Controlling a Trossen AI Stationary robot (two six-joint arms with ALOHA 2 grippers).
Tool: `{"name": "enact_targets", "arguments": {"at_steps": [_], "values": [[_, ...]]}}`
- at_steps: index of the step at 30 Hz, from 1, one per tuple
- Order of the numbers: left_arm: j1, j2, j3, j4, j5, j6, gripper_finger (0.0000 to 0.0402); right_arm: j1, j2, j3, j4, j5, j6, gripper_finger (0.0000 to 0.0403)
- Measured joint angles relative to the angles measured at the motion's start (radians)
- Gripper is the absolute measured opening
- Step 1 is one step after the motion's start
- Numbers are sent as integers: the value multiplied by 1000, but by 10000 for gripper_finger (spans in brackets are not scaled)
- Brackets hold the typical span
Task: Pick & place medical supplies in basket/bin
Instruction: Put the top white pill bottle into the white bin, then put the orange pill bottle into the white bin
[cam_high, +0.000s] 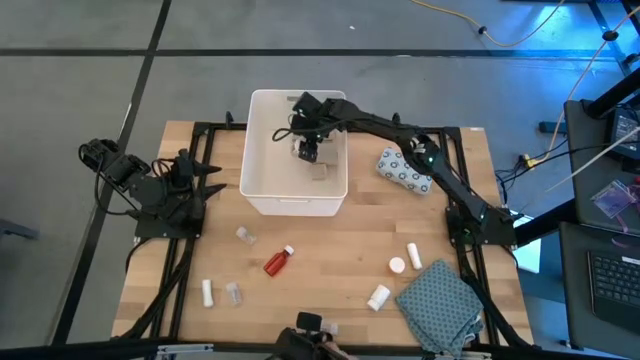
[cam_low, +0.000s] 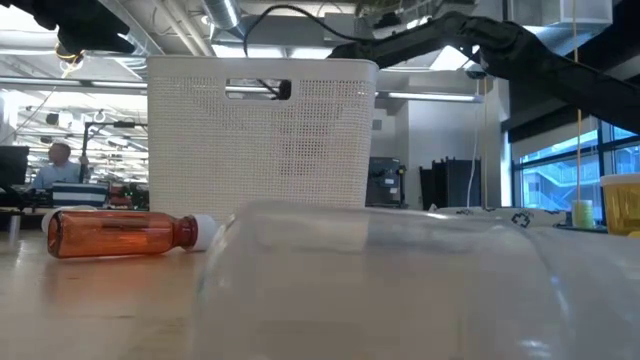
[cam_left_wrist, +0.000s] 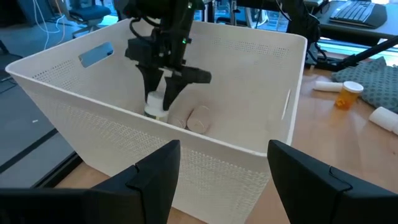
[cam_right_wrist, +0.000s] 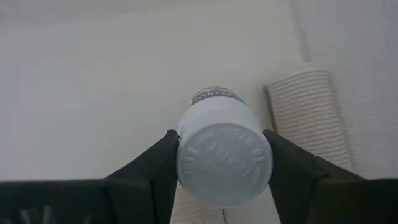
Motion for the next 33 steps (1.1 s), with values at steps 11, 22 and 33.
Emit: {"name": "enact_targets", "arguments": {"at_steps": [11,22,33], "values": [[0,0,0,0,-23,0,235,1,8,0,2,15,-1,298],[0,0,0,0,-25,0,235,1,8,0,98,11,-5,371],[0,0,0,-1,-25,0,235,12,-12,7,222,8,6,373]]}}
